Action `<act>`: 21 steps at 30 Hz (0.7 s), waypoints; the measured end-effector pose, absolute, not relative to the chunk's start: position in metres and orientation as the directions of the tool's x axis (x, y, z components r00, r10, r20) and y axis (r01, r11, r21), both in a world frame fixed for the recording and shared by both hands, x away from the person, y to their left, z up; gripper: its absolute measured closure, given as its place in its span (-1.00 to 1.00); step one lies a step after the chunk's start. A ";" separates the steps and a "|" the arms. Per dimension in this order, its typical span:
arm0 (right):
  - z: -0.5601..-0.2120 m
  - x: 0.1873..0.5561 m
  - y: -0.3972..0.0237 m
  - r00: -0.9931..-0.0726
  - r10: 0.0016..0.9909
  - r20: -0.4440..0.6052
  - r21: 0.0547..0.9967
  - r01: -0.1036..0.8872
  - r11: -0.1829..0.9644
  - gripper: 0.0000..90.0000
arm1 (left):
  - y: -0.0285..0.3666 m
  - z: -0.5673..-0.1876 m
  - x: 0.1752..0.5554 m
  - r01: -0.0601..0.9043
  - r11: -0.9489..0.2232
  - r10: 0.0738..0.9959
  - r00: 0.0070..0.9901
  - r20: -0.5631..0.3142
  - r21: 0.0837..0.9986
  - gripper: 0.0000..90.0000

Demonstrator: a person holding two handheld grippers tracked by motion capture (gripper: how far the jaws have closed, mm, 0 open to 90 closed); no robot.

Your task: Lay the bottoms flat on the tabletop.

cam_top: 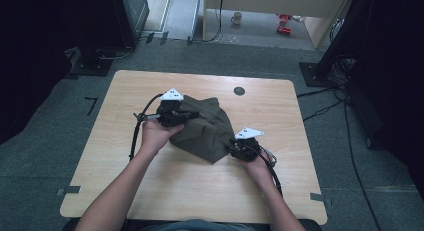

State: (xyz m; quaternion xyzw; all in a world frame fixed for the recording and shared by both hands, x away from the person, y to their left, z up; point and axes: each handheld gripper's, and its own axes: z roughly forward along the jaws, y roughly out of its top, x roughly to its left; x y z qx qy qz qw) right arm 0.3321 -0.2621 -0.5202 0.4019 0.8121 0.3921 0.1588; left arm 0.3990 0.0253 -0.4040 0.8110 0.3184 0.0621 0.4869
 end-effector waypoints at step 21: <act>-0.519 0.332 -0.272 -0.629 0.775 0.062 0.752 0.540 0.378 0.54 | 0.133 -0.403 0.431 0.541 -0.112 0.717 0.625 -0.310 0.833 1.00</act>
